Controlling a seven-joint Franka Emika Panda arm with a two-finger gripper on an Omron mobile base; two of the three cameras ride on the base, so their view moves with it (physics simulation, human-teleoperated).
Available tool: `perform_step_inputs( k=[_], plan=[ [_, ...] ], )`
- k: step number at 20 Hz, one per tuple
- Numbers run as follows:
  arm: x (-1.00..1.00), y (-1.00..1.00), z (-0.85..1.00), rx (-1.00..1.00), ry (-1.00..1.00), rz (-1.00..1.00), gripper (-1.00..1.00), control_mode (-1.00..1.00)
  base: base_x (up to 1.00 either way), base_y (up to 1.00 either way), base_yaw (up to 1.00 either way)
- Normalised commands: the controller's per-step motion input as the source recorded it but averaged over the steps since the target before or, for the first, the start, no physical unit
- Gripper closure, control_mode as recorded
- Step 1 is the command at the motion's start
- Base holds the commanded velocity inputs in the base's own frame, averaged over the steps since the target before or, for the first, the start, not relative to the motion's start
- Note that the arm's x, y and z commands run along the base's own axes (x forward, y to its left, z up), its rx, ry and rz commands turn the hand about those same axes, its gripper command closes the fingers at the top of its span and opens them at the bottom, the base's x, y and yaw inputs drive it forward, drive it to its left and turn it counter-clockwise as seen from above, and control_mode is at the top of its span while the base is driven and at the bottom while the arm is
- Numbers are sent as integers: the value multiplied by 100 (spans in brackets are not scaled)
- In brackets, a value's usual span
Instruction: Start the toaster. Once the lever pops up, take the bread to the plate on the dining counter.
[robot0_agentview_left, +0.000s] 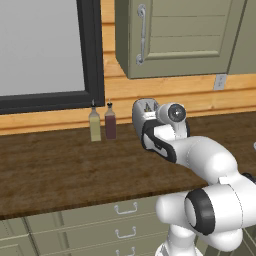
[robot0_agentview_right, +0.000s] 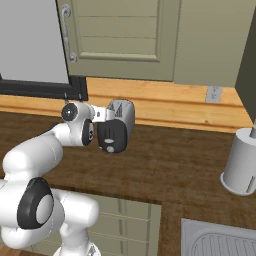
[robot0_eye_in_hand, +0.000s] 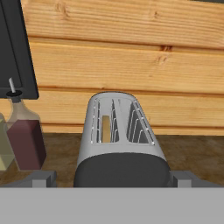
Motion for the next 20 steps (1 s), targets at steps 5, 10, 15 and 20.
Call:
perform_step_inputs(
  k=[5, 10, 15, 20],
  plan=[
    [0, 0, 0, 0, 0, 0, -100, -100, 0, 0, 0],
    [0, 0, 0, 0, 0, 0, -100, -100, 0, 0, 0],
    [0, 0, 0, 0, 0, 0, -100, -100, 0, 0, 0],
    [0, 0, 0, 0, 0, 0, -100, -100, 0, 0, 0]
  ],
)
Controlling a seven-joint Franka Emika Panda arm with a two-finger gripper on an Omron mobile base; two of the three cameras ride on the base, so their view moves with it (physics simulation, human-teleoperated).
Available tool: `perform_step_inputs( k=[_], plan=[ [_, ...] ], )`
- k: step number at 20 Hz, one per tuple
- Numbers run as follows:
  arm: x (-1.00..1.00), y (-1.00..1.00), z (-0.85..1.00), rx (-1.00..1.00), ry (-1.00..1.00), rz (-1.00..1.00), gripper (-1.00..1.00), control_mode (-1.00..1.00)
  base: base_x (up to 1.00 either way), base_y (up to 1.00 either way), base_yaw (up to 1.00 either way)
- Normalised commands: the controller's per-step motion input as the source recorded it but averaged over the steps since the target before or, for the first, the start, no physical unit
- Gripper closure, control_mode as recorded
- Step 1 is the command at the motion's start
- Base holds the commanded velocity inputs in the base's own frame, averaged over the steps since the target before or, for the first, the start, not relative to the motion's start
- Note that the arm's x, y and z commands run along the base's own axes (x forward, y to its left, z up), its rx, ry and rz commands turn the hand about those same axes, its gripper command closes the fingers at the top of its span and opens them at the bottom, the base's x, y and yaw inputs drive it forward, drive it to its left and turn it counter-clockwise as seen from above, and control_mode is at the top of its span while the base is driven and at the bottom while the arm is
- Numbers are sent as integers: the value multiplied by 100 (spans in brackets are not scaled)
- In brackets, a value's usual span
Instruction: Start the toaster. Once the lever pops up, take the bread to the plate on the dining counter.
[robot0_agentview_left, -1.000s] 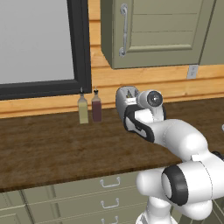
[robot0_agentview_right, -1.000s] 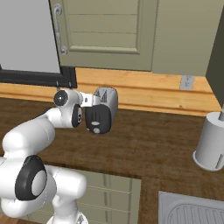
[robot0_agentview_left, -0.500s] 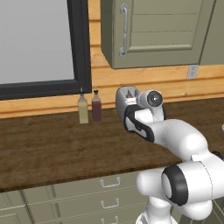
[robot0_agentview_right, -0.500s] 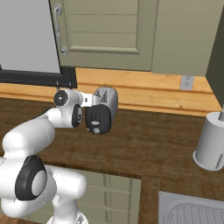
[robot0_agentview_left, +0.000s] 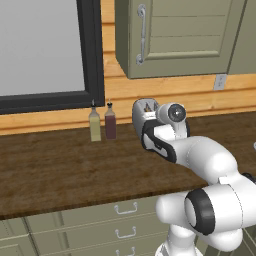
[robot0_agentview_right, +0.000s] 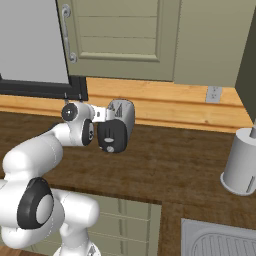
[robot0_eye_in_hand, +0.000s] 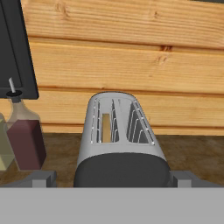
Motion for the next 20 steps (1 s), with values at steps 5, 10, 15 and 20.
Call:
perform_step_inputs(
  k=[5, 10, 15, 20],
  plan=[
    [0, 0, 0, 0, 0, 0, -100, -100, 0, 0, 0],
    [0, 0, 0, 0, 0, 0, -100, -100, 0, 0, 0],
    [0, 0, 0, 0, 0, 0, -100, -100, 0, 0, 0],
    [0, 0, 0, 0, 0, 0, -100, -100, 0, 0, 0]
  ],
)
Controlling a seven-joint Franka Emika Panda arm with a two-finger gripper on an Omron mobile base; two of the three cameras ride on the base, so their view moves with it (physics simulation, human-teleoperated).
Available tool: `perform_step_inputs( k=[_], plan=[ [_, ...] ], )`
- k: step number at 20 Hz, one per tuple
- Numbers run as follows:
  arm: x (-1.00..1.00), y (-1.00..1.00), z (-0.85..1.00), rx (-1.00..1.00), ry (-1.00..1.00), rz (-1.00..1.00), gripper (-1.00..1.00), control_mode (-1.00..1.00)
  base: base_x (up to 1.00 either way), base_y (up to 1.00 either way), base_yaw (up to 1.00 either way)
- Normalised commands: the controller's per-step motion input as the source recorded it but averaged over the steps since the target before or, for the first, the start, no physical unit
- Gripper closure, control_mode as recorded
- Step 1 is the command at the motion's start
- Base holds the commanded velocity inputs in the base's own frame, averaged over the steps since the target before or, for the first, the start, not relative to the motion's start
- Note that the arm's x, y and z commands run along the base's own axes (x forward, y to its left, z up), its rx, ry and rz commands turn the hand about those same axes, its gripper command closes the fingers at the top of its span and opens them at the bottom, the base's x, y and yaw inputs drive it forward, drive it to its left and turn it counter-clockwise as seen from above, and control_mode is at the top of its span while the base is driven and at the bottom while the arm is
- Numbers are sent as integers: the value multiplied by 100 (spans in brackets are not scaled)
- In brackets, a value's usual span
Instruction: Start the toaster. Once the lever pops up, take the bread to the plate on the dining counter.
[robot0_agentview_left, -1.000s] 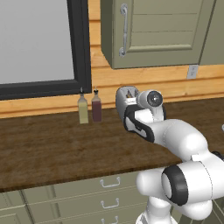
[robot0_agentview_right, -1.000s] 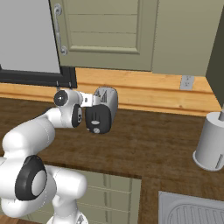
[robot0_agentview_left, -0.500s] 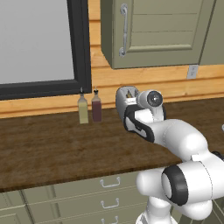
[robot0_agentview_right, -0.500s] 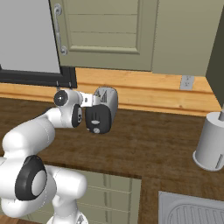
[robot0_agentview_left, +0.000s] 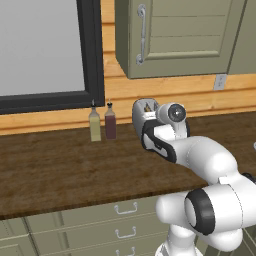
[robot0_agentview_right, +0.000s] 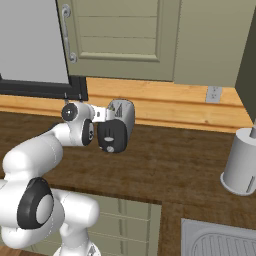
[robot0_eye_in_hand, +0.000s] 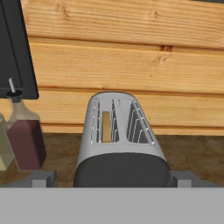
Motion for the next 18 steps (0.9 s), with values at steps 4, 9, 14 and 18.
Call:
perform_step_inputs(
  k=[4, 9, 14, 18],
  plan=[
    [0, 0, 0, 0, 0, 0, -100, -100, 0, 0, 0],
    [0, 0, 0, 0, 0, 0, -100, -100, 0, 0, 0],
    [0, 0, 0, 0, 0, 0, -100, -100, 0, 0, 0],
    [0, 0, 0, 0, 0, 0, -100, -100, 0, 0, 0]
  ],
)
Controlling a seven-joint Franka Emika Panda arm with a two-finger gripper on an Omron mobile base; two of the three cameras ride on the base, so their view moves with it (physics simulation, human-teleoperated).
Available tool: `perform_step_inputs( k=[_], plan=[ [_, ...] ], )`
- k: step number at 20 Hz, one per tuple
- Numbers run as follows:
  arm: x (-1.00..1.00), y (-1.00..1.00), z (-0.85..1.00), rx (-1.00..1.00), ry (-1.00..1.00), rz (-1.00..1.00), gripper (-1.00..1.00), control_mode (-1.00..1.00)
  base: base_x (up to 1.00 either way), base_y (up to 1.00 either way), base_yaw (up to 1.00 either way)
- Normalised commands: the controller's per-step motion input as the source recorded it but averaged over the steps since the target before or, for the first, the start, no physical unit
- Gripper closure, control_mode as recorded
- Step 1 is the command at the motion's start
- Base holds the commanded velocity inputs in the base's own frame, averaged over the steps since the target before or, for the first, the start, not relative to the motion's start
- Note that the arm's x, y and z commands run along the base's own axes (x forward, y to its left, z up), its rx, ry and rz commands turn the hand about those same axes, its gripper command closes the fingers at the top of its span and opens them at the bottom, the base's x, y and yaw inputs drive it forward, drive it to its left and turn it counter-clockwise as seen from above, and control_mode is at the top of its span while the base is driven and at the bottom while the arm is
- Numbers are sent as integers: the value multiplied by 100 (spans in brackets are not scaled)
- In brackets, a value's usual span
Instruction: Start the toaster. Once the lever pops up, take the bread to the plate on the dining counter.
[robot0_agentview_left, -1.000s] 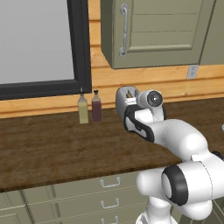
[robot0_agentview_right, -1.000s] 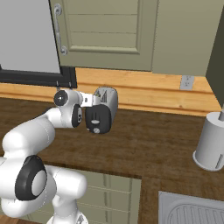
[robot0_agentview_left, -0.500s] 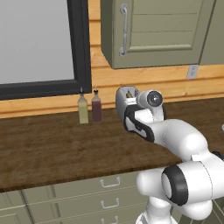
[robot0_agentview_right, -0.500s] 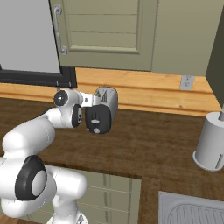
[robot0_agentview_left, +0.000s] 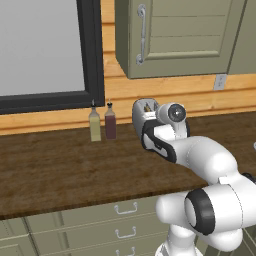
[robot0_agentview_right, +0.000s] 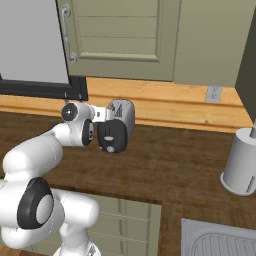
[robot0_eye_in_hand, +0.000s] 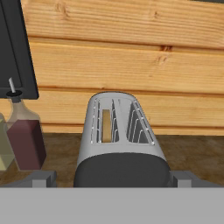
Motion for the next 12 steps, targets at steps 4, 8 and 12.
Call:
perform_step_inputs(
  k=[4, 8, 12],
  plan=[
    [0, 0, 0, 0, 0, 0, -100, -100, 0, 0, 0],
    [0, 0, 0, 0, 0, 0, -100, -100, 0, 0, 0],
    [0, 0, 0, 0, 0, 0, -100, -100, 0, 0, 0]
  ],
)
